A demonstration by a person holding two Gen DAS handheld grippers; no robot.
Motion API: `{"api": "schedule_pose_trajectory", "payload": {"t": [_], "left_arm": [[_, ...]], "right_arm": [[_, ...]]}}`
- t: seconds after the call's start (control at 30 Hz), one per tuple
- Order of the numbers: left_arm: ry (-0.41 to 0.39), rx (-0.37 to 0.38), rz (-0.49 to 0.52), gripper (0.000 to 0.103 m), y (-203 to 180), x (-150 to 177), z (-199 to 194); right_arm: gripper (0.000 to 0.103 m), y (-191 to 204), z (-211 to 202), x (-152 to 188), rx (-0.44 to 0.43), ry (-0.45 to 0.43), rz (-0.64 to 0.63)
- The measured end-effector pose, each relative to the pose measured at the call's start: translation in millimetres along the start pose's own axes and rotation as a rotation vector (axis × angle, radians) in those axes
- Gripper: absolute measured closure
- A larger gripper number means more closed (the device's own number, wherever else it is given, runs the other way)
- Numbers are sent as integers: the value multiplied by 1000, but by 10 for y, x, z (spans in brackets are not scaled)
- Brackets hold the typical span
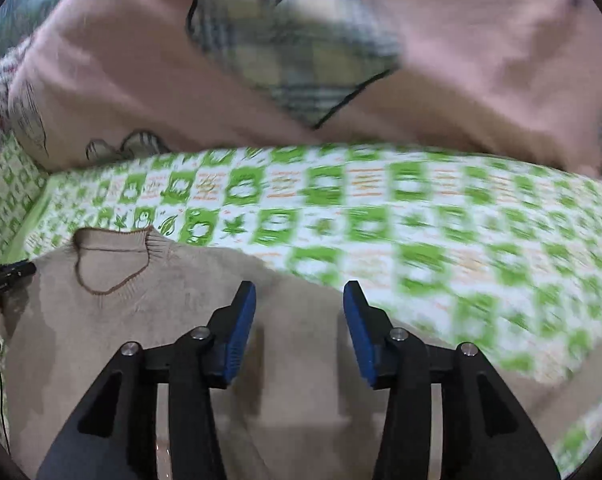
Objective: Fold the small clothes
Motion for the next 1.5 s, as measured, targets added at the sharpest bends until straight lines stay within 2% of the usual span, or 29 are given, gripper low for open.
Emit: {"api": "schedule_pose_trajectory", "payload": {"t": [0.07,0.13,0.2,0.27,0.33,0.4,0.47,0.57,0.7,0.77,0.8,0.83,0.87,0.9,0.93,1.03,1.13,1.33,1.5], "left_arm": [[-23,16,-20,74,-37,75,-270],[-49,63,-45,72,-186,95,-451],[-55,110,-45,66,-403,162,-597],[-47,143,-42,56,-582,258,-734],[-35,196,-58,52,-790,399,-796],[-5,239,-59,52,-1083,593,-834],[13,259,-59,52,-1255,705,-820],[57,307,-62,51,-1538,889,-759],[118,336,-62,51,-1789,1083,-590],[138,347,-59,51,-1869,1154,-534],[145,352,-57,51,-1898,1191,-537],[154,353,-56,49,-1927,1237,-535],[162,354,-54,49,-1948,1272,-515],[171,358,-52,49,-1964,1307,-503],[179,361,-50,49,-1969,1352,-510],[182,369,-62,49,-1948,1444,-556],[177,386,-87,48,-1923,1500,-608],[178,414,-87,47,-1911,1645,-746],[148,432,-127,41,-1754,1736,-900]], "right_arm": [[48,-232,-247,63,26,-22,41],[43,-643,-502,163,71,-51,108],[43,-1167,-742,307,129,-57,209],[43,-1634,-902,422,175,-62,330],[43,-2135,-1037,527,234,-76,455],[43,-2474,-1109,564,260,-93,564],[43,-2692,-1170,559,261,-103,641],[43,-2896,-1204,452,253,-130,691],[43,-3018,-1061,417,211,-101,751],[47,-3062,-936,412,209,-91,779],[55,-3068,-885,399,214,-88,773],[69,-3062,-863,394,219,-85,765],[77,-3062,-836,387,226,-85,758],[91,-3049,-821,376,224,-90,751],[96,-3023,-806,357,216,-96,743],[97,-2819,-887,252,185,-139,670],[97,-2408,-985,96,85,-179,559],[97,-1059,-971,-78,-205,-161,303],[97,203,-816,85,-434,-75,187]]}}
Point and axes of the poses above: each gripper's, at about its wrist camera, not at the fingertips, and z roughly the way its jaws point, y to its left, x to its underside, the point moved 7 cm from there along z, roughly the way its jaws point, and after that the axes turned 4 degrees about z, right-handed, at the moved point
